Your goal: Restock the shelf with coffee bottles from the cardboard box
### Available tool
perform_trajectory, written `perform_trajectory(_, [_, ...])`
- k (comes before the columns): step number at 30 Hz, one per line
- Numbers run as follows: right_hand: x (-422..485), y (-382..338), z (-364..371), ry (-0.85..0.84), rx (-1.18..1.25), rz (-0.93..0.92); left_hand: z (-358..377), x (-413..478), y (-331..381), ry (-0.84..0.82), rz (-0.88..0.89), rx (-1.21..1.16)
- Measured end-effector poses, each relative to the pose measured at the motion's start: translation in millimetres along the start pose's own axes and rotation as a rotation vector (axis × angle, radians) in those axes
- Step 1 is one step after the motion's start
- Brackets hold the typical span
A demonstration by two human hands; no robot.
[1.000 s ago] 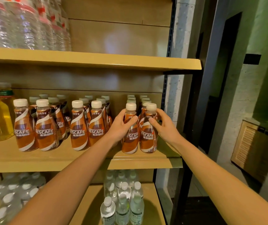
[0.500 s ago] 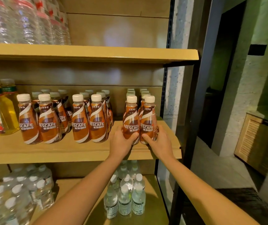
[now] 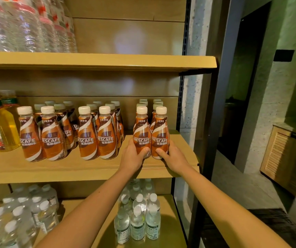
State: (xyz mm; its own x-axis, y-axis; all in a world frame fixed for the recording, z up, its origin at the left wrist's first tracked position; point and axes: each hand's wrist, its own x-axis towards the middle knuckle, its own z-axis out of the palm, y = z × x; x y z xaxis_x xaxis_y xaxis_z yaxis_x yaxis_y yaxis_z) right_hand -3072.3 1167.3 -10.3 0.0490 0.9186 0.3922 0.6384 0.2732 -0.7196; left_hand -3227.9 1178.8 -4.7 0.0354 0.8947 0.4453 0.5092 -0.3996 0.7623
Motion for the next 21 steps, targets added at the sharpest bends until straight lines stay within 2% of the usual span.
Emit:
perform_trajectory(17, [1.3,-6.5,4.7,-0.031,0.002,0.096,-0.2,3.7,-1.2,-0.025,-0.034,0.035])
perform_trajectory(21, [-6.8,-13.9,-0.7,0.027,0.039,0.158,-7.4,-1.6,1.4,-0.081,-0.059,-0.039])
